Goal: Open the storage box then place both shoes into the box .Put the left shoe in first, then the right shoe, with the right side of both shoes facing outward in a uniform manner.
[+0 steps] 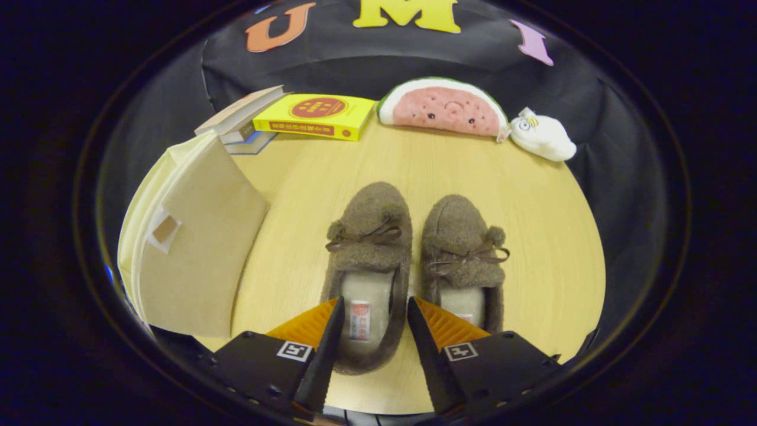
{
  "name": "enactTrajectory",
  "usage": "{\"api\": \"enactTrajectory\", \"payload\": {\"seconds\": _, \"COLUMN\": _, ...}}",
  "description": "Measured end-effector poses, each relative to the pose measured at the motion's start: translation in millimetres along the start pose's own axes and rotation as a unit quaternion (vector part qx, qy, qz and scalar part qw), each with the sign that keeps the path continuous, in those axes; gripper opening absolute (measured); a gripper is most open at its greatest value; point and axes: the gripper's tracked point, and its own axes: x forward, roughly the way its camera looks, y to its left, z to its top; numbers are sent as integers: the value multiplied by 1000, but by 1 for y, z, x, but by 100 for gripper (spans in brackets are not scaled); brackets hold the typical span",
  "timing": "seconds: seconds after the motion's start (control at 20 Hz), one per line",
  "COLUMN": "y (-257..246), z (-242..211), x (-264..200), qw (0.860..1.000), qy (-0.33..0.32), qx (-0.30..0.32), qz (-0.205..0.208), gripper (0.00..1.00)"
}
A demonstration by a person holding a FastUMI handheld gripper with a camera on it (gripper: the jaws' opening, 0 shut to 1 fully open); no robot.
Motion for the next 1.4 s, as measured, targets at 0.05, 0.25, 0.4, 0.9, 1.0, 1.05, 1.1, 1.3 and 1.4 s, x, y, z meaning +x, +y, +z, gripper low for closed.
{"api": "enactTrajectory", "payload": {"seconds": 0.05, "y": -8, "z": -1, "x": 10, "qw": 1000, "qy": 7, "qx": 10, "qz": -13, "gripper": 63}}
{"api": "enactTrajectory", "payload": {"seconds": 0.25, "y": -7, "z": -1, "x": 21, "qw": 1000, "qy": 19, "qx": 9, "qz": -12, "gripper": 37}}
{"api": "enactTrajectory", "payload": {"seconds": 0.4, "y": -12, "z": 0, "x": 22, "qw": 999, "qy": 25, "qx": 28, "qz": -12, "gripper": 5}}
{"api": "enactTrajectory", "payload": {"seconds": 0.9, "y": -1, "z": 8, "x": -26, "qw": 992, "qy": 18, "qx": 112, "qz": 55, "gripper": 0}}
{"api": "enactTrajectory", "payload": {"seconds": 1.0, "y": 7, "z": 16, "x": -52, "qw": 992, "qy": 2, "qx": 109, "qz": 65, "gripper": 0}}
{"api": "enactTrajectory", "payload": {"seconds": 1.05, "y": 10, "z": 21, "x": -66, "qw": 992, "qy": -10, "qx": 110, "qz": 68, "gripper": 0}}
{"api": "enactTrajectory", "payload": {"seconds": 1.1, "y": 15, "z": 27, "x": -81, "qw": 991, "qy": -21, "qx": 110, "qz": 71, "gripper": 0}}
{"api": "enactTrajectory", "payload": {"seconds": 1.3, "y": 48, "z": 47, "x": -138, "qw": 987, "qy": -56, "qx": 112, "qz": 99, "gripper": 0}}
{"api": "enactTrajectory", "payload": {"seconds": 1.4, "y": 73, "z": 55, "x": -159, "qw": 982, "qy": -60, "qx": 127, "qz": 124, "gripper": 0}}
